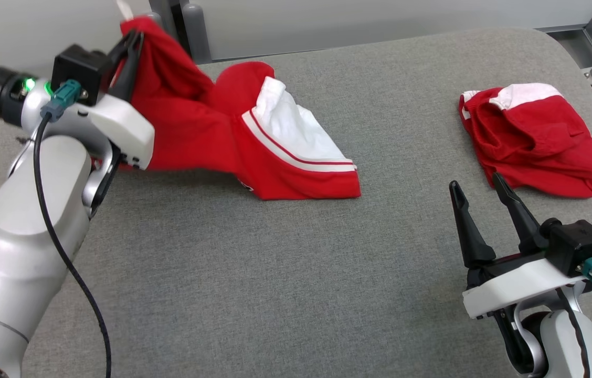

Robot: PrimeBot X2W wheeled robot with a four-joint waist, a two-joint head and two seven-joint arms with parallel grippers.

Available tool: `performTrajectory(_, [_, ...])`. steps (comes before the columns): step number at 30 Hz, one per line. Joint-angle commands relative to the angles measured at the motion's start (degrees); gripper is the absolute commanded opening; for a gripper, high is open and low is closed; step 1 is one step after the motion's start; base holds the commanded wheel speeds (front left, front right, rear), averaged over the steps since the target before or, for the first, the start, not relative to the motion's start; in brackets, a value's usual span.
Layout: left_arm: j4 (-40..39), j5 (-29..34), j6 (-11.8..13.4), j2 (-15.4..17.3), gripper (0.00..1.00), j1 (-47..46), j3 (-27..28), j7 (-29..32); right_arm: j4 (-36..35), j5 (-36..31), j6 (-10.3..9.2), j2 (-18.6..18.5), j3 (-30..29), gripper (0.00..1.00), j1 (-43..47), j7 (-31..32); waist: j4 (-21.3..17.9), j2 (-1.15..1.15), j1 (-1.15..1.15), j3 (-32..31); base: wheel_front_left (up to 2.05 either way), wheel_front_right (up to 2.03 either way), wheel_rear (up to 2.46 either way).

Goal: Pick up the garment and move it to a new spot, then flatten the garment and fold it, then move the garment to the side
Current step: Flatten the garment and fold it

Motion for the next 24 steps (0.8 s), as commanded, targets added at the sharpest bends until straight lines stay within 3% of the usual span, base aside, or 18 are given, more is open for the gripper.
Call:
performTrajectory(1, [-2.1, 1.1, 0.9, 0.3, 0.0, -1.2, 0.9, -0.3, 0.0, 0.2, 0.01, -0.3, -0.2, 1.0, 0.4, 0.0, 0.1, 0.0, 0.0, -0.1, 0.0, 0.0, 0.0])
performTrajectory(12, [-24.0, 13.1, 6.6, 2.6, 0.0, 4.2, 7.7, -0.3, 0.3, 0.4, 0.01, -0.3, -1.0, 1.0, 0.2, -0.7, 0.3, 0.0, 0.0, -0.8, 0.0, 0.0, 0.0])
performTrajectory(16, [-24.9, 14.0, 5.3, 1.6, 0.0, 6.8, 8.3, -0.3, 0.5, 0.2, 0.01, -0.3, -1.1, 1.0, 0.2, -0.6, 0.5, 0.0, 0.0, -1.1, 0.0, 0.0, 0.0])
performTrajectory(24, [-17.7, 13.7, 2.4, -0.9, 0.0, 5.9, 9.6, -0.3, 1.1, 1.2, 0.01, -0.3, 0.4, 1.0, -0.9, -0.9, -0.7, 0.0, 0.0, -0.9, 0.0, 0.0, 0.0])
